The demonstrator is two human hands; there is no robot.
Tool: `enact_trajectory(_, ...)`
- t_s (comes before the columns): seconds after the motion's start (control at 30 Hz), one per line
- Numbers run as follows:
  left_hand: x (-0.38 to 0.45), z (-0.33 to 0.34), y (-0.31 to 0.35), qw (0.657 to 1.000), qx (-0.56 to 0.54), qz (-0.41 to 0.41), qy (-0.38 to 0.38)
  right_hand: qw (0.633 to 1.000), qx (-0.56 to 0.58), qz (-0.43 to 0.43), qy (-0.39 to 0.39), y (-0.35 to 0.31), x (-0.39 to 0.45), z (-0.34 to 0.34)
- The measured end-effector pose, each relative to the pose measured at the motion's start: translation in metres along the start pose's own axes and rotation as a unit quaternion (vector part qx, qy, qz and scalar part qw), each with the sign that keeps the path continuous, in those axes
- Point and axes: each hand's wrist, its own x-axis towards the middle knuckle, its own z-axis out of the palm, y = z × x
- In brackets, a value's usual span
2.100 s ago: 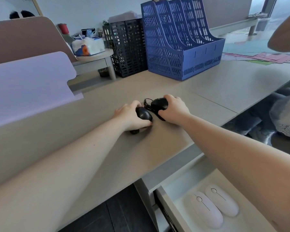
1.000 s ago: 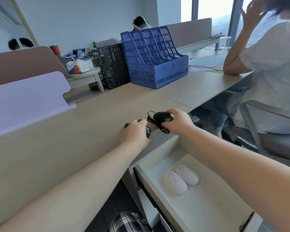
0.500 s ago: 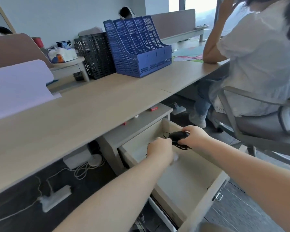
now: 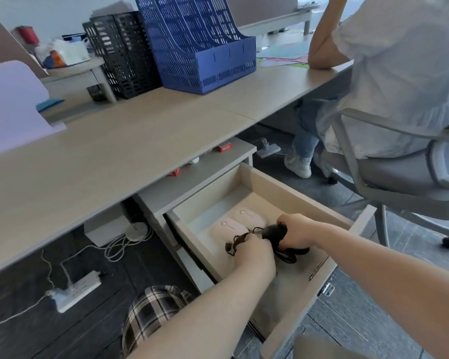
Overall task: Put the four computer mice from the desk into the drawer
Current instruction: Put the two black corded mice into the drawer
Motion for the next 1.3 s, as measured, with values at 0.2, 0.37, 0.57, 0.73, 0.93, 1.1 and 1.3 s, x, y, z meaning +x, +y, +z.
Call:
enact_trajectory(0.2,-0.001,0.001,-0.002,0.999,0.029,0.022,0.009,0.998,-0.062,-0.006,-0.02,0.005,0.008,0.012)
enact_trajectory(0.37,-0.001,0.01,-0.003,0.999,0.001,0.031,0.01,0.993,-0.109,-0.028,-0.021,0.003,0.01,0.016)
enact_trajectory(0.57,0.008,0.013,-0.007,1.0,-0.01,0.018,0.019,0.989,-0.135,-0.056,-0.033,0.001,0.011,0.019)
enact_trajectory(0.73,0.012,0.013,-0.009,1.0,0.007,0.02,0.011,0.987,-0.15,-0.057,-0.025,0.0,0.008,0.019)
enact_trajectory(0.93,0.004,-0.006,-0.016,0.997,-0.011,0.047,0.052,0.997,-0.066,-0.028,0.027,0.003,-0.001,0.014)
enact_trajectory(1.1,0.0,-0.07,-0.028,0.984,0.013,0.06,0.168,0.961,-0.045,0.034,0.269,-0.005,-0.035,0.012)
enact_trajectory(1.3,0.012,-0.116,-0.06,0.95,0.036,0.058,0.303,0.921,0.169,0.149,0.319,0.001,-0.066,0.02)
